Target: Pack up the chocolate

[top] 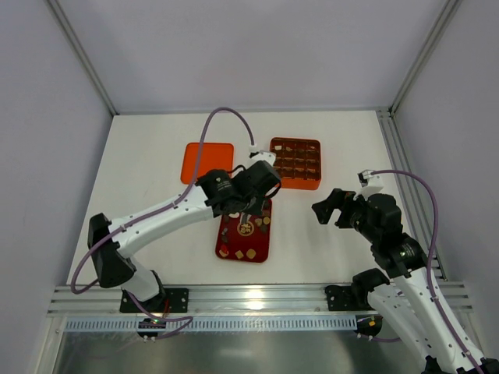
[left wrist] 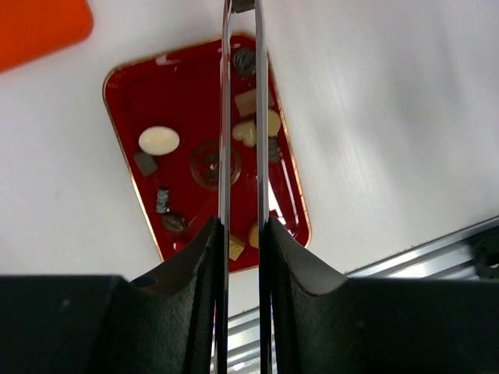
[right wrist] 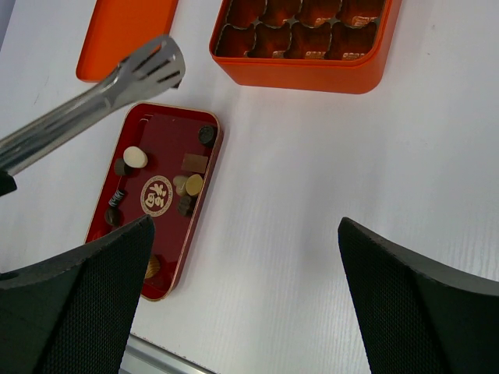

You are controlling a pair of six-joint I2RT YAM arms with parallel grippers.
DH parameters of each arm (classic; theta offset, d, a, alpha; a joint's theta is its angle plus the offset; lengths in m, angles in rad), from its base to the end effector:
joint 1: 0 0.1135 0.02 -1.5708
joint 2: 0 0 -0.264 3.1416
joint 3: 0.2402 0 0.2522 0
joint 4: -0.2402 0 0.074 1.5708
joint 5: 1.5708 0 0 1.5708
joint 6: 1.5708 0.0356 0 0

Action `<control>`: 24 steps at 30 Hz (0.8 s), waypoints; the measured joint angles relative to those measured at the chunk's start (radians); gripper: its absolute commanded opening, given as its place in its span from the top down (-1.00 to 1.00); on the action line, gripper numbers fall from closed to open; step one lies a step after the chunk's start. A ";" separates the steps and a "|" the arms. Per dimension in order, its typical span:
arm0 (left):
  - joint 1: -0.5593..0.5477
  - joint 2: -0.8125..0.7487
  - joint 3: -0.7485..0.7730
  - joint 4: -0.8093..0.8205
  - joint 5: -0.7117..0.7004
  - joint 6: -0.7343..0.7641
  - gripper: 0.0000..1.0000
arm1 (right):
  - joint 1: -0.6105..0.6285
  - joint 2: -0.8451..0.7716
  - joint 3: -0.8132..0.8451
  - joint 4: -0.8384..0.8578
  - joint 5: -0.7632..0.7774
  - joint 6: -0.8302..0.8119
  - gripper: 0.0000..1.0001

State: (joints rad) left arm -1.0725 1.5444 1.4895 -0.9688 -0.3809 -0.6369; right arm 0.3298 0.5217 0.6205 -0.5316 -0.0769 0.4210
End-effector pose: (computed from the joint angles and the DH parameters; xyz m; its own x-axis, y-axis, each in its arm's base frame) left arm 0.1629 -0.2718 0.3325 -0.7581 0.2382 -0.6070 0.3385 0.9394 -0.0541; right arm 0.1206 0.0442 0.2830 -0.5211 0.2523 -0.8154 -0.1927 0.8958 0.4004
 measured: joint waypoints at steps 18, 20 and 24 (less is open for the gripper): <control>0.113 0.538 0.545 0.249 0.043 0.205 0.73 | 0.000 -0.069 0.080 -0.082 0.045 0.001 -1.00; 0.124 0.590 0.589 0.264 0.053 0.217 0.73 | 0.000 -0.077 0.094 -0.097 0.050 0.001 -0.99; 0.138 0.665 0.652 0.275 0.072 0.230 0.73 | 0.000 -0.090 0.111 -0.120 0.056 0.000 -0.99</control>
State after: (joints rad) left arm -0.9340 2.2089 2.1418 -0.6941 -0.3084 -0.4065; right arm 0.3298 0.4313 0.7315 -0.6514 -0.0208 0.4213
